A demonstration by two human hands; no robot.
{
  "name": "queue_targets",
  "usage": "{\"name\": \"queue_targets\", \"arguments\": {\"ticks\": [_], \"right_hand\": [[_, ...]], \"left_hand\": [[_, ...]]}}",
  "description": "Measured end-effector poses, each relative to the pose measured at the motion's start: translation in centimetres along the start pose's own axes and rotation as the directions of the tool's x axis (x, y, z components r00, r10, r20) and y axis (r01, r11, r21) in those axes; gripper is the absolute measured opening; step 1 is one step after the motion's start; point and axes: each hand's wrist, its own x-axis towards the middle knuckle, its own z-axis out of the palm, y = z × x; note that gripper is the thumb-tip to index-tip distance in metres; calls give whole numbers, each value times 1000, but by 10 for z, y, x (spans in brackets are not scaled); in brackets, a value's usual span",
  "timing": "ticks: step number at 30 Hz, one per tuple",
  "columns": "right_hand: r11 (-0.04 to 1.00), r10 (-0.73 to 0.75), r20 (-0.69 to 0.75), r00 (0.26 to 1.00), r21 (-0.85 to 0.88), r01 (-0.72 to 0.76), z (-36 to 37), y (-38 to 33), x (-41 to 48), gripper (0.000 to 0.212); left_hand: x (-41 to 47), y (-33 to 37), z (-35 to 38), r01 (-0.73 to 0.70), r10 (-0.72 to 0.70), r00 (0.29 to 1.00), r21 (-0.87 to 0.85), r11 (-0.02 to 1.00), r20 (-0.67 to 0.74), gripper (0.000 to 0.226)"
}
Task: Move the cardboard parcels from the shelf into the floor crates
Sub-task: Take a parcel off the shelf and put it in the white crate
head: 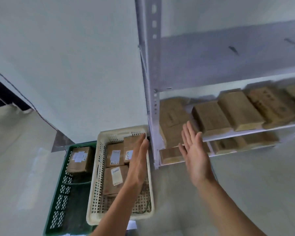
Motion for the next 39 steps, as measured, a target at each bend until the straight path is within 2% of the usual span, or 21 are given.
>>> {"name": "queue_targets", "arguments": {"ticks": [3,5,7,9,12,14,19,21,24,28,31,35,39], "right_hand": [[998,-68,-11,998,3,68,-49,-58,-34,66],[994,-108,-20,994,-4,107,-83,-91,-57,74],[990,-140,-34,990,-9,140,-113,-120,-79,86],[986,-166,-65,984,-20,165,-143,-143,-99,89],[983,-183,-104,978,-33,180,-181,-170,-119,99],[983,-182,-144,973,-25,181,-207,-182,-126,104],[990,-143,-231,962,-25,141,-275,-193,-121,66],[992,-129,-275,953,-34,124,-307,-198,-111,68],[995,-104,-304,947,-21,102,-360,-208,-89,89],[999,-46,-378,925,-30,38,-429,-230,-51,91],[999,-10,-416,909,-41,-7,-474,-251,-25,79],[998,23,-458,889,-49,-51,-528,-279,10,96],[996,13,-460,888,-75,-54,-575,-294,44,90]], "left_hand": [[-36,34,47,-34,35,999,-30,999,33,66],[-57,54,80,-69,72,995,-43,997,71,66],[-74,72,112,-90,93,990,-33,995,105,75],[-89,86,146,-111,108,982,6,994,157,86],[-103,97,191,-101,93,970,24,995,223,62],[-107,101,220,-79,72,967,18,997,245,73],[-100,95,292,-30,16,947,38,999,321,84],[-83,86,327,13,-30,944,56,998,328,75],[-54,78,385,69,-76,937,33,997,342,53],[-15,82,463,148,-144,923,17,989,357,46],[9,90,514,196,-190,897,25,980,400,56],[37,101,570,224,-242,856,95,970,456,81],[57,112,611,229,-249,847,99,968,471,92]]}}
